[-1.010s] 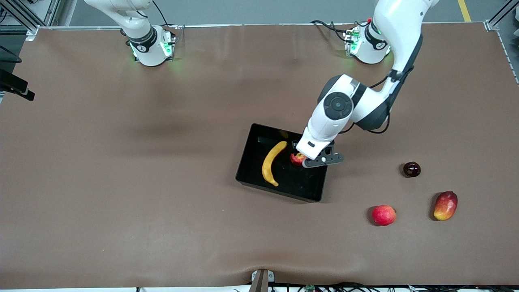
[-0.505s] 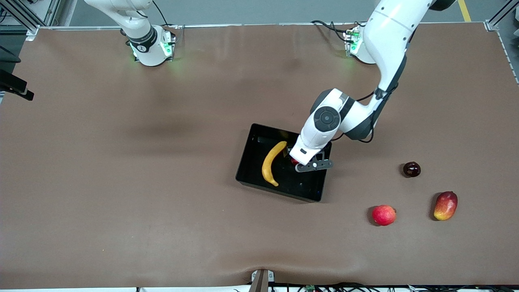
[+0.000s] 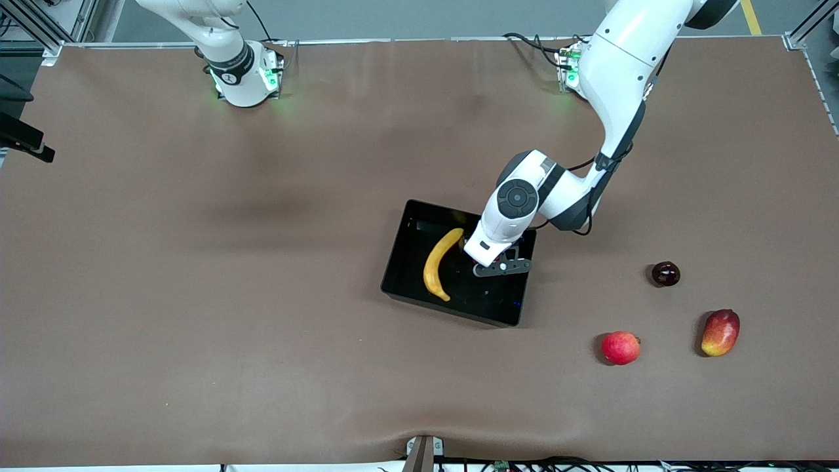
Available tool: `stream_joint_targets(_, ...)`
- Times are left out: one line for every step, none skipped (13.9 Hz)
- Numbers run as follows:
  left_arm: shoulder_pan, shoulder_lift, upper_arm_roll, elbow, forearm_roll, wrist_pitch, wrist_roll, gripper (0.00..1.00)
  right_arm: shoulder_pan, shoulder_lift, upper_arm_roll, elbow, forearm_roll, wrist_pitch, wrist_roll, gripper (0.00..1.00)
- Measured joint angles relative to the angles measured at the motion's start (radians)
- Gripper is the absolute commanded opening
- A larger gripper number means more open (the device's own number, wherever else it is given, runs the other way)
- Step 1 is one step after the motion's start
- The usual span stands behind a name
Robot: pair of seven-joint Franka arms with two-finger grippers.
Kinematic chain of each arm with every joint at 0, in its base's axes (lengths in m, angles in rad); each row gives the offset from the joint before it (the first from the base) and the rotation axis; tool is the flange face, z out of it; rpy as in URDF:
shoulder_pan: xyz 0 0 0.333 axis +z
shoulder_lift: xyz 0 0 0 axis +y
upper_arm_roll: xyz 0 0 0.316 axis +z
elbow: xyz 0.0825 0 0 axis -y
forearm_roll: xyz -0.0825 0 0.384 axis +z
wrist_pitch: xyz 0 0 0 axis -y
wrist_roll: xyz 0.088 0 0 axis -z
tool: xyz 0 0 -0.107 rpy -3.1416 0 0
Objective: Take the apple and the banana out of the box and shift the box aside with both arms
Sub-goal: 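Lower the left gripper and grasp the red apple, then carry the apple out of the tray beside the pomegranate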
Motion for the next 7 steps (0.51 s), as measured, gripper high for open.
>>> stream_joint_targets(0.001,-0.002,0.001,0.002,0.0,0.0,0.0,0.0,0.0,0.0,0.0,0.0,0.0,-0.001,0.0,1.0)
stream_joint_targets(0.002,-0.005,0.002,0.007,0.001,0.001,0.0,0.0,0.0,0.0,0.0,0.0,0.0,-0.001,0.0,1.0)
stream_joint_targets(0.004,-0.011,0.003,0.015,0.001,0.001,0.0,0.0,0.0,0.0,0.0,0.0,0.0,-0.002,0.0,1.0)
stream_joint_targets(0.007,-0.021,0.004,0.026,0.003,-0.001,0.0,0.0,0.0,0.0,0.0,0.0,0.0,-0.002,0.0,1.0)
stream_joint_targets(0.009,-0.039,0.005,0.042,0.004,-0.013,0.0,0.0,0.0,0.0,0.0,0.0,0.0,-0.002,0.0,1.0)
stream_joint_targets(0.011,-0.062,0.007,0.064,0.004,-0.036,0.0,0.0,0.0,0.0,0.0,0.0,0.0,-0.002,0.0,1.0)
stream_joint_targets(0.015,-0.089,0.009,0.091,0.004,-0.071,0.0,0.0,0.0,0.0,0.0,0.0,0.0,-0.002,0.0,1.0)
